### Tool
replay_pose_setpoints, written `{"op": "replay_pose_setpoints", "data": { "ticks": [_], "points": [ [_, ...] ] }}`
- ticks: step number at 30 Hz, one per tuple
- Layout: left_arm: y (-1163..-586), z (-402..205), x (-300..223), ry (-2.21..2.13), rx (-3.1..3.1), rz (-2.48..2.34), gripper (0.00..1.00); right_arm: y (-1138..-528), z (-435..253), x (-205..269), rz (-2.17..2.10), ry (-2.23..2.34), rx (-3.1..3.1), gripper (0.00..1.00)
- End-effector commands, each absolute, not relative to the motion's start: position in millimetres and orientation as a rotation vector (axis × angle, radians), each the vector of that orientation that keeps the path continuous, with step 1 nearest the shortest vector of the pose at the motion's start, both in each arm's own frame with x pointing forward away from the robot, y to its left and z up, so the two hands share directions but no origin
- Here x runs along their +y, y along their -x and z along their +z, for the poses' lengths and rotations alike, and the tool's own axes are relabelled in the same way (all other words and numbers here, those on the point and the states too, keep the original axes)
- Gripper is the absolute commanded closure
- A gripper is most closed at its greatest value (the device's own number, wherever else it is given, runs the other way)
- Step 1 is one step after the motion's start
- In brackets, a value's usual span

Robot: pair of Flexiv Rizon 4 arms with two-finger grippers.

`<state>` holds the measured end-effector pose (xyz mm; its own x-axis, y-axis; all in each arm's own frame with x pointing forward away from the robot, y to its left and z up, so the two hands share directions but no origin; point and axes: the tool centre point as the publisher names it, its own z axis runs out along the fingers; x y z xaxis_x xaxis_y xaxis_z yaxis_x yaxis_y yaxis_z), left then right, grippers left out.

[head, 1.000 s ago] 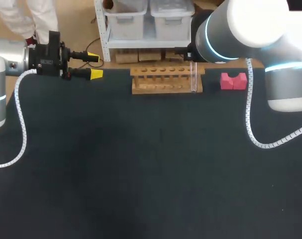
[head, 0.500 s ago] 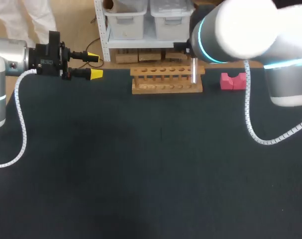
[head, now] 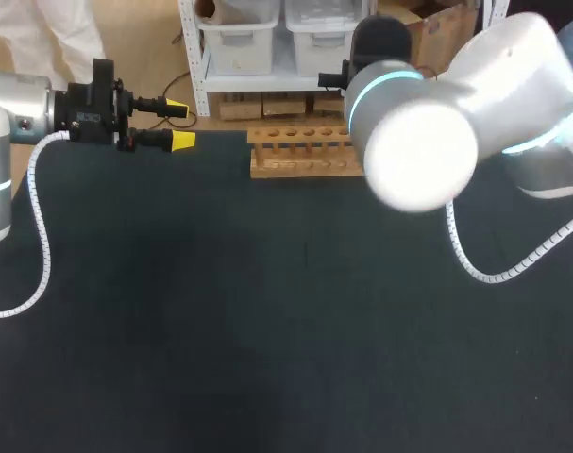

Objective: Grasp the test tube, adjust it, and insert it.

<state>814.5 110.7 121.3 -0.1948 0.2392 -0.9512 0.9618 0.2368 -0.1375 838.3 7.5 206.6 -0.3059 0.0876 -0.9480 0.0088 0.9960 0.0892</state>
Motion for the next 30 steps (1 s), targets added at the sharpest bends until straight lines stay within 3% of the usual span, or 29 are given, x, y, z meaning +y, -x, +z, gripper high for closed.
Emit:
{"op": "replay_pose_setpoints", "data": {
  "ticks": [1,30],
  "points": [
    [-815,120,111,-1.142,1.621,-1.027,0.00,-849,201,4,0.101,-0.063,1.655,1.00],
    [-815,120,111,-1.142,1.621,-1.027,0.00,-901,164,5,0.141,0.032,1.640,1.00]
  ]
}}
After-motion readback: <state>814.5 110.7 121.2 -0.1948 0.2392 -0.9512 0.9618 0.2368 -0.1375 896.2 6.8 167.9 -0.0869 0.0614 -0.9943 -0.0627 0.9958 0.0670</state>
